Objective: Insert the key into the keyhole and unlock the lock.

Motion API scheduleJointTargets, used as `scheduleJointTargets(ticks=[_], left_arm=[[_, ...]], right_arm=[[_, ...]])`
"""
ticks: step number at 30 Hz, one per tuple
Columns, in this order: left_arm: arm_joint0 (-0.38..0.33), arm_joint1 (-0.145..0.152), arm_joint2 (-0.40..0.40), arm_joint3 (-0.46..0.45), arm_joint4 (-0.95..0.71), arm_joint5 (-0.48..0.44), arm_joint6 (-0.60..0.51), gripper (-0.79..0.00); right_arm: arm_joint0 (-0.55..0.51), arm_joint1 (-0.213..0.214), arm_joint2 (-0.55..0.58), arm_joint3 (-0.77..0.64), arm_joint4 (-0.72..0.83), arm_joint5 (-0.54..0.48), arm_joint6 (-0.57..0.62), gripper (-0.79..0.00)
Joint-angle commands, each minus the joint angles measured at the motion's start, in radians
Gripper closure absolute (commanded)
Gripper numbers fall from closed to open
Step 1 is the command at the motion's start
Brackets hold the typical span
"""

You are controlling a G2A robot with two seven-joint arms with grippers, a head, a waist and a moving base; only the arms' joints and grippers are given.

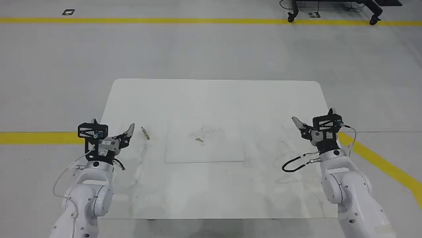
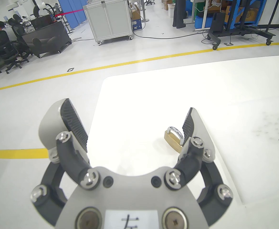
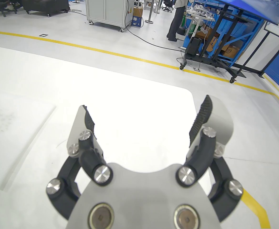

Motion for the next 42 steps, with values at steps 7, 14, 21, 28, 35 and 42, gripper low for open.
scheduleJointTargets(ticks=[7, 14, 21, 28, 35, 42], left_arm=[[0.0, 0.0, 0.0, 0.0, 0.0, 0.0, 0.0, -0.785], [0.0, 0.0, 0.0, 0.0, 0.0, 0.0, 0.0, -0.785], [0.0, 0.0, 0.0, 0.0, 0.0, 0.0, 0.0, -0.785], [0.0, 0.0, 0.0, 0.0, 0.0, 0.0, 0.0, -0.785], [0.0, 0.0, 0.0, 0.0, 0.0, 0.0, 0.0, -0.785], [0.0, 0.0, 0.0, 0.0, 0.0, 0.0, 0.0, -0.785]], right_arm=[[0.06, -0.005, -0.107, -0.02, -0.09, -0.065, 0.06, -0.785], [0.133, -0.012, -0.188, -0.005, -0.117, -0.114, 0.125, -0.785], [0.133, -0.012, -0.188, -0.005, -0.117, -0.114, 0.125, -0.785], [0.151, -0.013, -0.228, -0.014, -0.176, -0.128, 0.167, -0.785], [0.381, -0.045, -0.452, 0.088, -0.271, -0.219, 0.279, -0.785], [0.537, -0.083, -0.617, 0.202, -0.284, -0.281, 0.273, -0.785]])
